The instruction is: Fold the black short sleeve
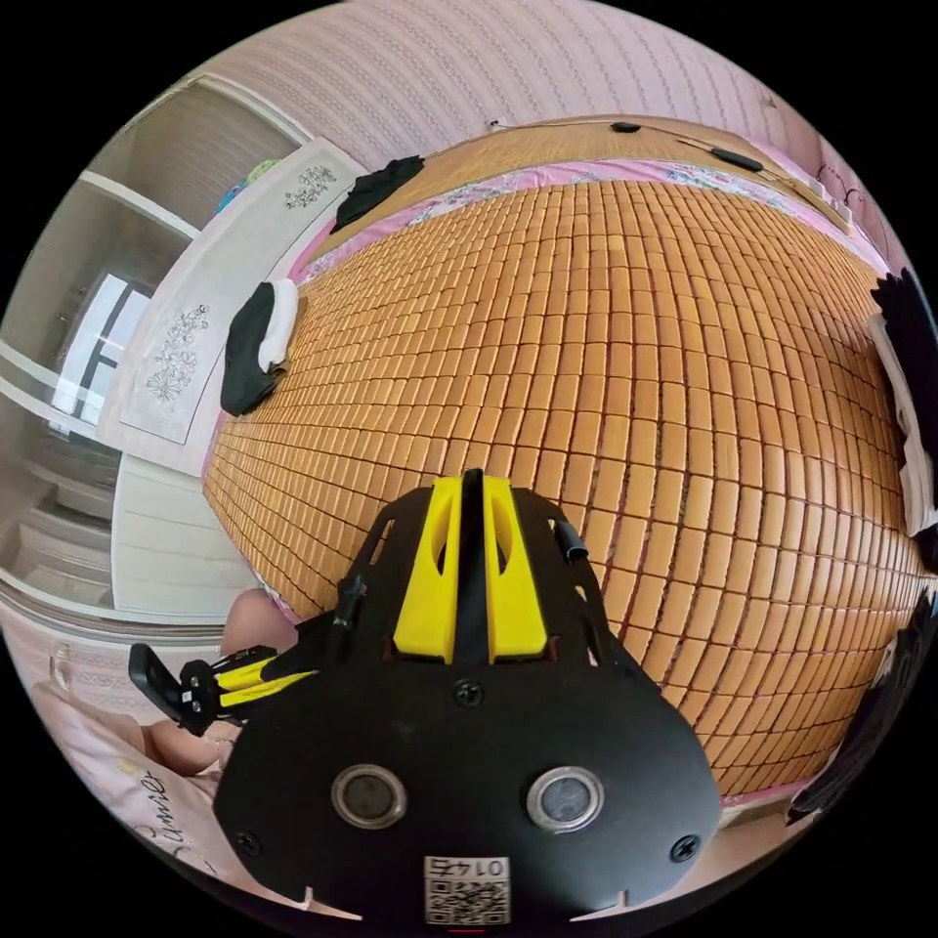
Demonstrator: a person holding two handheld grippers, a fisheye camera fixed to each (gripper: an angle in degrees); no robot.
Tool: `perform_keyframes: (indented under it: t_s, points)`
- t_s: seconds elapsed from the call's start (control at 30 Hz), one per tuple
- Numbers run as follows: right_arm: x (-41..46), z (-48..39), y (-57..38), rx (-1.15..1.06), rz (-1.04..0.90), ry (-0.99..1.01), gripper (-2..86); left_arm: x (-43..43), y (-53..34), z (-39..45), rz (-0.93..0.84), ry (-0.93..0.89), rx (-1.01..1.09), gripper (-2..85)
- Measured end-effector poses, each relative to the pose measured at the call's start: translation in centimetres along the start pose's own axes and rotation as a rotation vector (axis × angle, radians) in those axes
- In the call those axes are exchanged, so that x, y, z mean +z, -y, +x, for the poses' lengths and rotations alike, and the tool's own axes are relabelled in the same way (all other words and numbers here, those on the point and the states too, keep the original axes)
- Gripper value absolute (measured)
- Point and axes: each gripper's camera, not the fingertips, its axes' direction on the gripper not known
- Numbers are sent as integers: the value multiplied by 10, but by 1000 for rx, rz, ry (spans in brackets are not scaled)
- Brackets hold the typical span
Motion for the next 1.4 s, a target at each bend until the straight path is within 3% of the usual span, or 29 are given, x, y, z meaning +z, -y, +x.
perform_keyframes:
  t_s: [0.23, 0.3, 0.4, 0.67, 0.97, 1.2, 1.4]
  points:
    - [-20, -40, 6, -216, -14, -108, 81, -18, 11, -32, -103, 43, -7, 74]
    - [-16, -47, 2, -284, -58, -134, 139, -13, 15, -37, -113, 65, -4, 80]
    - [-3, -57, 0, -315, -159, -158, 159, -5, 22, -41, -142, 21, -22, 100]
    - [-6, -103, -16, -457, -184, -201, 70, 7, 32, -33, -161, 78, 5, 101]
    - [-137, -117, -87, -411, 191, -2, 35, -25, 17, -28, -17, 90, 155, 30]
    - [-245, -113, -154, -303, 431, -46, 32, -101, 24, -4, 261, -33, 351, 21]
    - [-322, -90, -134, -247, 510, -174, 37, -104, 95, 28, 358, -158, 484, 20]
